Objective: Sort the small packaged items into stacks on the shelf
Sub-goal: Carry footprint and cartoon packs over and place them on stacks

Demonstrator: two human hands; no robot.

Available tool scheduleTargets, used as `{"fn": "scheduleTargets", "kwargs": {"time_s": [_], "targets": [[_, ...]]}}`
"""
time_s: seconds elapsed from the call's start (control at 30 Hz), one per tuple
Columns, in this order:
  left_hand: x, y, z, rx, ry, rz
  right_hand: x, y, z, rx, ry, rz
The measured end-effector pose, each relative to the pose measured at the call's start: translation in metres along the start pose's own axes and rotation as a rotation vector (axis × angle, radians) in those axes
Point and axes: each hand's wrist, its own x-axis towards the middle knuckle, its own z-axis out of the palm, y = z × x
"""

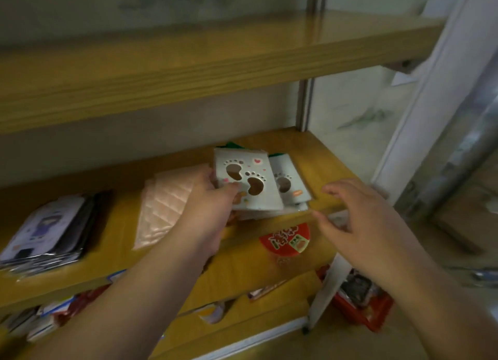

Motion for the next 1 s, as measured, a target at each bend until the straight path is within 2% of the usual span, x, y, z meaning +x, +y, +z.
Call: {"fn": "scheduleTargets", "kwargs": {"time_s": [0.13, 0.33, 0.43, 0.57, 0.7, 0.9, 1.0], "targets": [[0.021, -0.011, 0.032, 0.155, 0.041, 0.074, -0.010, 0.023, -0.008, 0.044, -0.011, 0.020], [0.027, -0.017, 0.032, 0.734, 0.118, 0.281, -0.017, 0.037, -0.016, 0.080, -0.012, 0.016], [0.025, -0.018, 0.033, 0.785, 0.077, 0.262, -0.017, 0.036, -0.015, 0.097, 0.002, 0.011], [0.017, -0.018, 0.035, 0.962, 0.049, 0.320, -0.018, 0.027, -0.012, 0.118, 0.029, -0.023], [0.001, -0.018, 0.025, 0.970, 0.000, 0.359, -0.016, 0.020, -0.007, 0.185, 0.005, -0.049], [-0.028, -0.016, -0.004, 1.196, -0.008, 0.602, -0.003, 0.001, 0.013, 0.196, 0.049, -0.085], [-0.041, -0.012, -0.025, 1.231, 0.001, 0.666, 0.003, -0.013, 0.026, 0.162, 0.054, -0.113]]}}
